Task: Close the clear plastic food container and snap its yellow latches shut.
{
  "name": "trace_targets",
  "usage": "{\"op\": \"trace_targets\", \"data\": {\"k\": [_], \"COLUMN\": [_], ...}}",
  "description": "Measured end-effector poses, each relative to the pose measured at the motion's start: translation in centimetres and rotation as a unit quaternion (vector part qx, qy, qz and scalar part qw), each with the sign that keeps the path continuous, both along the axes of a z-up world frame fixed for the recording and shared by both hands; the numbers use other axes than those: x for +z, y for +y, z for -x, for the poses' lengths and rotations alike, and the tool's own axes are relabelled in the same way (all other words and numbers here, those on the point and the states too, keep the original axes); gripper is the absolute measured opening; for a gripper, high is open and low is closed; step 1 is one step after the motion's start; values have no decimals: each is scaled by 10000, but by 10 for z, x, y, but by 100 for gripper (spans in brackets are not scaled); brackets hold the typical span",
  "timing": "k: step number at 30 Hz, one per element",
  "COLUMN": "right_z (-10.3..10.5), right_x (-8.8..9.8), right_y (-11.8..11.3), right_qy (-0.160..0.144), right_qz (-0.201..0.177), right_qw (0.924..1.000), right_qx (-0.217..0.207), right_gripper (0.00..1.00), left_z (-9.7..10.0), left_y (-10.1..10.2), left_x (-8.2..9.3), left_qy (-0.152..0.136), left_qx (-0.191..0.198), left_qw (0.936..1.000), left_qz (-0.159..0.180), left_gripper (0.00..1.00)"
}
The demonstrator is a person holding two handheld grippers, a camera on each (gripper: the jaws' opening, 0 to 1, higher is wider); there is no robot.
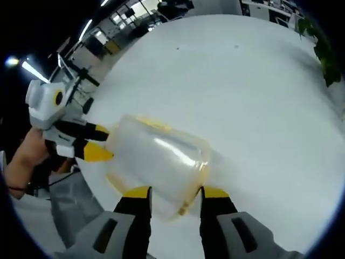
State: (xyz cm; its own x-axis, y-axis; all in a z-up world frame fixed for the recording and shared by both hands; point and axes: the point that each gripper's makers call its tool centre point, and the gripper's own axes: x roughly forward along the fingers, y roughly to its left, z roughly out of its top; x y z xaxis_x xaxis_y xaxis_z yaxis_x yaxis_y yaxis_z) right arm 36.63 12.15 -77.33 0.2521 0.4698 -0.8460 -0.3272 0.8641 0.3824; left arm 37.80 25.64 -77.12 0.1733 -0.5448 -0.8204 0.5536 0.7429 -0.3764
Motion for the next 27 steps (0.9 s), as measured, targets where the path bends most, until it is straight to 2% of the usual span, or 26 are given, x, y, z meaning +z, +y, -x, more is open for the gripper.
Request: {"op": "trace_targets", "data": {"k": [10, 15, 18, 27], "right_z": [6, 6, 7, 10], "right_x": [-4, -6, -7, -2], "right_y": [0, 6, 8, 3], "right_qy": [-24, -119, -148, -156], "right_qz": [-69, -129, -154, -86], "right_qw": [10000, 9998, 9997, 9997], "right_qx": [11, -22, -70, 175], "right_gripper": [35, 41, 44, 39], "left_z": [0, 0, 4, -1], "left_y": [-2, -5, -9, -7], "left_x": [-2, -4, -6, 3], "left_qy": [-44, -29, 31, -113], "left_qx": [68, 98, 27, 39], "left_qw": [9999, 9995, 9994, 9992], "left_qz": [135, 302, 335, 384], "left_gripper": [31, 33, 38, 39]}}
